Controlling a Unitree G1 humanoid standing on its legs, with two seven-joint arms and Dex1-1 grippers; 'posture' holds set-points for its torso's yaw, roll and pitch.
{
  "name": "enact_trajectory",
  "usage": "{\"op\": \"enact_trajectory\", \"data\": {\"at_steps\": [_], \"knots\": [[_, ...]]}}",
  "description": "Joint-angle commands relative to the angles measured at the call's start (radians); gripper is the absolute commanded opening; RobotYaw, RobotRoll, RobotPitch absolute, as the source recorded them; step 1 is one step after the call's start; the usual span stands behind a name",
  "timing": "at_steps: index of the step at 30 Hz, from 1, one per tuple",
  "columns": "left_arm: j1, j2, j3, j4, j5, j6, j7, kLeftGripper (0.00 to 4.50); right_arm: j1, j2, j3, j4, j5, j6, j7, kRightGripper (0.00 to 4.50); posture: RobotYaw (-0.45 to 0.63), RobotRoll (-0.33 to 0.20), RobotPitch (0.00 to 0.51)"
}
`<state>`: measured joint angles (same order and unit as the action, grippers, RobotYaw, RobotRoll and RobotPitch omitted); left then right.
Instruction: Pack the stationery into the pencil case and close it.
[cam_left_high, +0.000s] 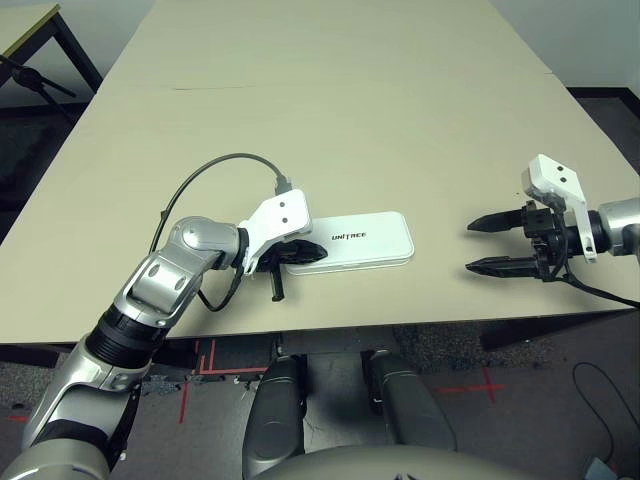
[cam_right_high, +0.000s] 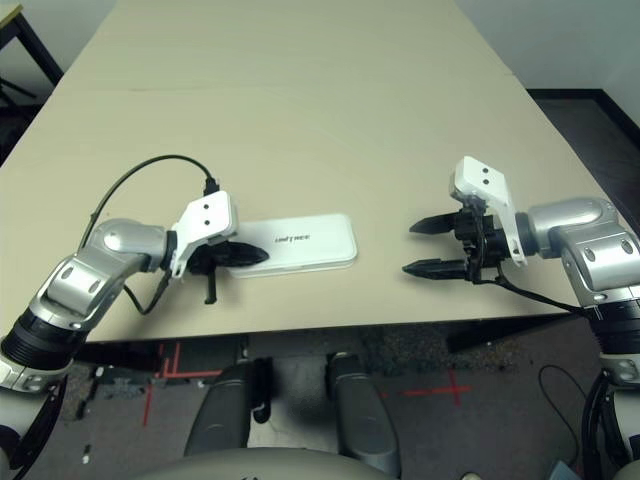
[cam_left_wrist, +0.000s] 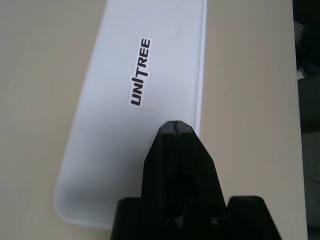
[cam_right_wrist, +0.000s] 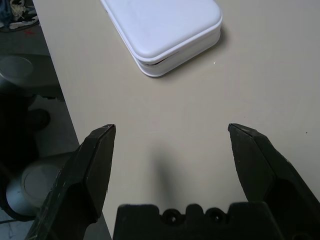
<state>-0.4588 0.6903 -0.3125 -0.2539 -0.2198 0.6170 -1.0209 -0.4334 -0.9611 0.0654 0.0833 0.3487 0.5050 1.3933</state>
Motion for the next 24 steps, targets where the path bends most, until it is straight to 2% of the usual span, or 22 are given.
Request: {"op": "enact_trajectory", "data": {"at_steps": [1, 13, 19, 22, 24], "knots": [[0.023, 0.019, -0.038, 0.035, 0.031, 0.002, -0.012, 0.03, -0.004, 0.006, 0.014, 0.009, -0.017, -0.013, -0.005, 4.50, -0.08, 0.000, 0.156], [0.024, 0.030, -0.070, 0.073, 0.071, -0.034, -0.013, 0.03, -0.002, 0.021, 0.017, 0.018, -0.034, -0.030, -0.011, 4.50, -0.09, 0.000, 0.151], [0.018, -0.009, 0.047, 0.078, -0.003, -0.053, 0.020, 0.03, -0.008, 0.060, -0.016, 0.030, -0.018, -0.068, -0.046, 4.50, -0.09, 0.000, 0.150], [0.018, -0.037, 0.137, 0.074, -0.062, -0.062, 0.036, 0.68, -0.023, 0.114, -0.054, 0.038, 0.013, -0.094, -0.084, 4.50, -0.09, 0.000, 0.143], [0.020, -0.061, 0.203, 0.072, -0.107, -0.070, 0.053, 1.40, -0.038, 0.153, -0.076, 0.050, 0.027, -0.113, -0.112, 4.50, -0.09, 0.000, 0.143]]}}
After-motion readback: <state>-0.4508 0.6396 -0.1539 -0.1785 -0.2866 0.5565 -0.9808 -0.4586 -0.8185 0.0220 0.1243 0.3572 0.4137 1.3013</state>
